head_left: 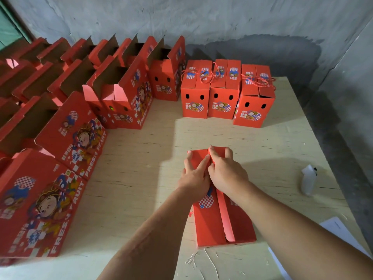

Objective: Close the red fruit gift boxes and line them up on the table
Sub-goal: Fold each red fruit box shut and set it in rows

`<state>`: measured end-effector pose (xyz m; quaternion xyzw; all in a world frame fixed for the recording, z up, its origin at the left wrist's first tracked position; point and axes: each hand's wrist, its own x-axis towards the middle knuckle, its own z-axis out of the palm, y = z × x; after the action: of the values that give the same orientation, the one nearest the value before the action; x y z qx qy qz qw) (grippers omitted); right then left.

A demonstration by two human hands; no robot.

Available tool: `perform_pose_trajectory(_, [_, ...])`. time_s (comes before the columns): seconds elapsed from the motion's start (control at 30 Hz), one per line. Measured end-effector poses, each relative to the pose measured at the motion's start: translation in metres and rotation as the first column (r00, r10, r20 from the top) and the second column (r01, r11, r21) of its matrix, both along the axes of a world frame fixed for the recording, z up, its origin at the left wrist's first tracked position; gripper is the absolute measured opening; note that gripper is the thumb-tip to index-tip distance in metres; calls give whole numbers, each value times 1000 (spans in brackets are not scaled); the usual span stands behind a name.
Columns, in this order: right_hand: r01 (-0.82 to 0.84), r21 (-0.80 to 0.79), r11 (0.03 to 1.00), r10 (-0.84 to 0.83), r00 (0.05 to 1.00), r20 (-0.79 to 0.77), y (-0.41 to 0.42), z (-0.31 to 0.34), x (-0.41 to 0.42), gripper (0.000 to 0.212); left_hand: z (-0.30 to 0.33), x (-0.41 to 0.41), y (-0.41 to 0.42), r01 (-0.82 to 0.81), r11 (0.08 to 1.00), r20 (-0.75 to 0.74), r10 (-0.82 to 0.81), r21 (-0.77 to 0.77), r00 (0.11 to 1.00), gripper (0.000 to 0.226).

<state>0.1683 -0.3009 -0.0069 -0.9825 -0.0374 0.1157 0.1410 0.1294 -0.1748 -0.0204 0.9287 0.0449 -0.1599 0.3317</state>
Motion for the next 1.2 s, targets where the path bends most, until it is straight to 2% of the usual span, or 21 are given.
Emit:
perform_pose_trajectory(0.2, [21, -62, 998, -20, 1000, 10, 8, 3, -2, 61, -6, 9, 1, 83, 990, -67, -76, 113, 995, 70])
perform_pose_trajectory(0.37, [-32, -53, 998, 29, 998, -51, 1, 4, 2, 61, -10, 8, 5, -14, 998, -41, 12, -54, 999, 63])
perform_pose_trajectory(0.57, [-17, -50, 999, 13, 996, -86, 2, -10, 5, 59, -5, 3, 5, -8, 998, -18, 7, -55, 1000, 59])
perform_pose_trajectory(0.67, [7, 88, 996, 8, 985, -170, -6, -17, 5, 61, -2, -16, -4, -68, 995, 89, 75, -76, 993, 61])
perform_pose_trajectory(0.77, [-27, 224, 974, 63, 986, -157, -25, -18, -8, 70, -7, -55, -19, -114, 991, 178, 126, -76, 976, 71])
perform_pose_trajectory(0.87, [-17, 338, 941, 77, 983, -165, -49, -28, -50, 82, -14, -98, -31, -121, 992, 265, 124, -27, 956, 61])
perform_pose_trajectory(0.93, [55, 430, 901, 26, 983, -181, -56, -32, -73, 86, -14, -113, -36, -122, 988, 256, 142, -91, 956, 56])
perform_pose_trajectory(1.0, [88, 400, 912, -9, 981, -195, -53, -29, -74, 86, -12, -113, -38, -145, 979, 204, 173, -146, 964, 55])
perform_pose_trajectory(1.07, [61, 299, 952, -1, 980, -197, -46, -26, -69, 84, -9, -109, -36, -161, 972, 138, 186, -169, 973, 54])
perform_pose_trajectory(1.13, [31, 225, 974, 9, 985, -175, -41, -24, -68, 81, -8, -107, -33, -121, 982, 115, 138, -142, 984, 59])
perform_pose_trajectory(1.2, [14, 164, 986, 8, 991, -130, -41, -25, -72, 78, -8, -106, -32, -74, 993, 105, 84, -95, 991, 73])
